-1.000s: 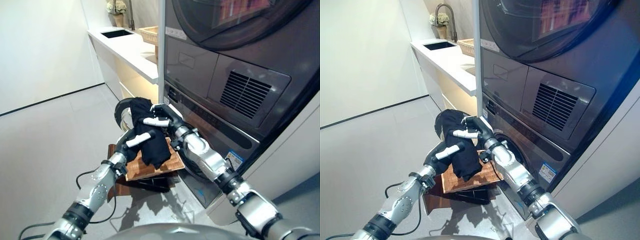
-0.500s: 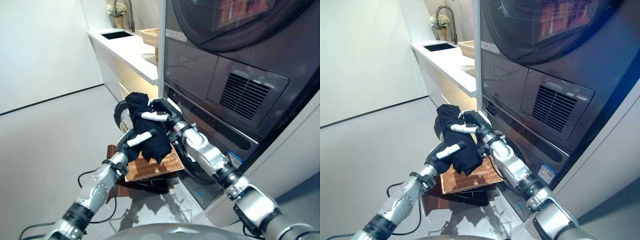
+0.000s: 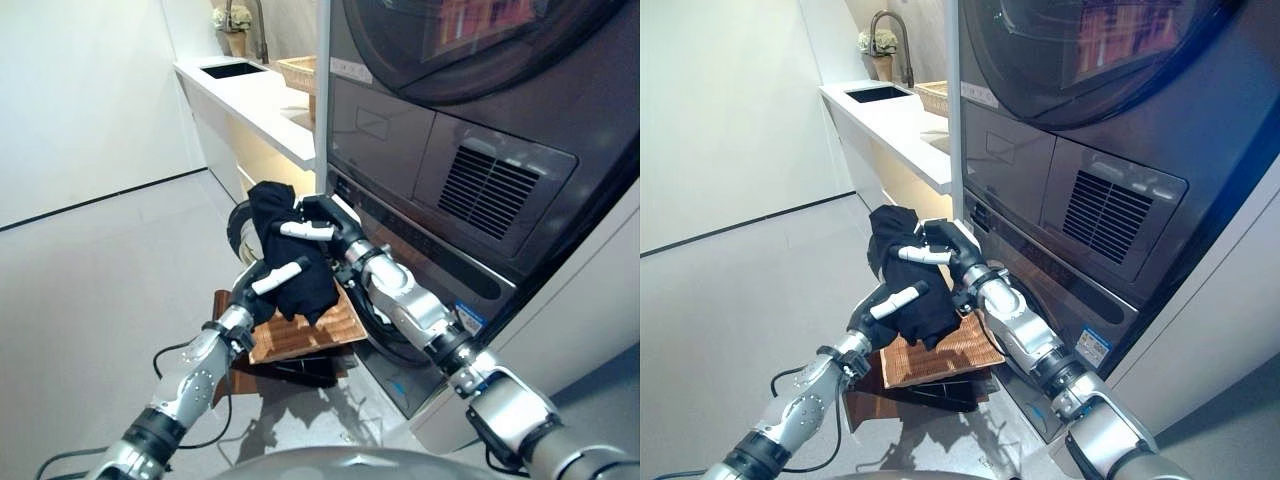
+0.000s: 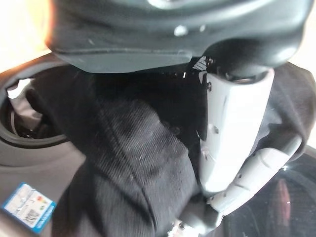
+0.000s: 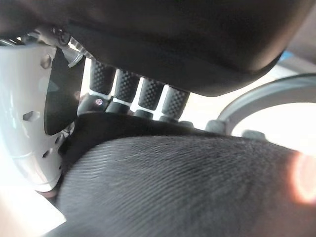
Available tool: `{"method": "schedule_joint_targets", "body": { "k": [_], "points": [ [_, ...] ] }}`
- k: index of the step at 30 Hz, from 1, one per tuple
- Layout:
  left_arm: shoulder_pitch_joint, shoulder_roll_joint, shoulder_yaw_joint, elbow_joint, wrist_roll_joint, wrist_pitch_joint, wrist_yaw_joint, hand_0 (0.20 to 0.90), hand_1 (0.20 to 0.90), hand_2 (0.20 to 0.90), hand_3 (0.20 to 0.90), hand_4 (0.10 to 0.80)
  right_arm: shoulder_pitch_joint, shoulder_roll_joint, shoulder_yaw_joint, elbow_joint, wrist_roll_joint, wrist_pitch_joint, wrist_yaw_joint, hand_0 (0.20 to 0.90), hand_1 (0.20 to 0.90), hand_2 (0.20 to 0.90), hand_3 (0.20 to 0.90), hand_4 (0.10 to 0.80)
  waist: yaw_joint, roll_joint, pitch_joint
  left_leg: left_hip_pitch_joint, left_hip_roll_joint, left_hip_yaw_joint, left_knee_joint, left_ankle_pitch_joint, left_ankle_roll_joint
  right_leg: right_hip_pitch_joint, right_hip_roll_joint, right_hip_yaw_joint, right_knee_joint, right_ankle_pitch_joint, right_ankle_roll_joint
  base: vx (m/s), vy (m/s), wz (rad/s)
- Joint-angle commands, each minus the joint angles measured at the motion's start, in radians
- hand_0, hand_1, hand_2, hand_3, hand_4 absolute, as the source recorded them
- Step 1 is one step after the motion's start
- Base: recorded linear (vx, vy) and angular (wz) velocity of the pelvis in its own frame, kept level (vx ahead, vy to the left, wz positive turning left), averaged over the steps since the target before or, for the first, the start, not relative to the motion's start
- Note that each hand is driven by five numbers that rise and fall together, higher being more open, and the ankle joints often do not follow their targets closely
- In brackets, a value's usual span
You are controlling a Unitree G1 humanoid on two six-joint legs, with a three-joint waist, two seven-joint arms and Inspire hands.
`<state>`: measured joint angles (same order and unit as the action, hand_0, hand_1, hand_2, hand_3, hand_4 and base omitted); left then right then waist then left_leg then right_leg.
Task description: Pick up the clothes and place them into the washing machine
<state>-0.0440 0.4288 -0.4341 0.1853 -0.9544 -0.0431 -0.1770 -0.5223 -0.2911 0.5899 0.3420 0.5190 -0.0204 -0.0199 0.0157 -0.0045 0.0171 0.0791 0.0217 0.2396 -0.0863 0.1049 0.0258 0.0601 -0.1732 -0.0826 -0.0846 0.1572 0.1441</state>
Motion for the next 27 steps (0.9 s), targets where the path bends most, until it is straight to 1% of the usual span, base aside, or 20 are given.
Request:
{"method": "schedule_joint_targets", "body": {
  "k": [1, 19, 20, 27],
  "points": [
    [-0.056, -0.006, -0.041, -0.133, -0.001, -0.073, -0.071, 0.200, 0.200, 0.200, 0.200, 0.300, -0.242, 0.114, -0.034, 0.026, 0.032, -0.117, 0.010, 0.200, 0.200, 0.200, 0.200, 0.300, 0.011, -0.024, -0.085, -0.028, 0.074, -0.052, 0.034, -0.059, -0.104, -0.049, -0.028, 0.012, 0.035, -0.065, 0.026, 0.000, 0.000, 0.00],
    [-0.049, -0.023, -0.015, -0.126, 0.017, -0.082, -0.052, 0.200, 0.200, 0.200, 0.200, 0.300, -0.225, 0.101, -0.044, 0.015, 0.028, -0.115, 0.010, 0.200, 0.200, 0.200, 0.200, 0.300, 0.011, -0.024, -0.082, -0.032, 0.072, -0.054, 0.035, -0.061, -0.102, -0.053, -0.029, 0.014, 0.036, -0.065, 0.026, 0.000, 0.000, 0.00],
    [-0.046, -0.026, -0.009, -0.127, 0.020, -0.084, -0.049, 0.200, 0.200, 0.200, 0.200, 0.300, -0.224, 0.099, -0.048, 0.012, 0.025, -0.114, 0.007, 0.900, 0.900, 0.900, 0.900, 0.800, 0.011, -0.025, -0.081, -0.032, 0.072, -0.053, 0.036, -0.061, -0.101, -0.054, -0.029, 0.014, 0.037, -0.064, 0.026, 0.000, 0.000, 0.00],
    [-0.041, -0.028, 0.024, -0.126, 0.034, -0.099, -0.036, 0.200, 0.200, 0.200, 0.200, 0.300, -0.209, 0.090, -0.062, 0.026, 0.020, -0.112, -0.001, 0.900, 0.900, 0.900, 0.900, 0.800, 0.013, -0.025, -0.081, -0.033, 0.071, -0.053, 0.036, -0.061, -0.101, -0.054, -0.031, 0.016, 0.035, -0.061, 0.026, 0.000, 0.000, 0.00]
  ]
}}
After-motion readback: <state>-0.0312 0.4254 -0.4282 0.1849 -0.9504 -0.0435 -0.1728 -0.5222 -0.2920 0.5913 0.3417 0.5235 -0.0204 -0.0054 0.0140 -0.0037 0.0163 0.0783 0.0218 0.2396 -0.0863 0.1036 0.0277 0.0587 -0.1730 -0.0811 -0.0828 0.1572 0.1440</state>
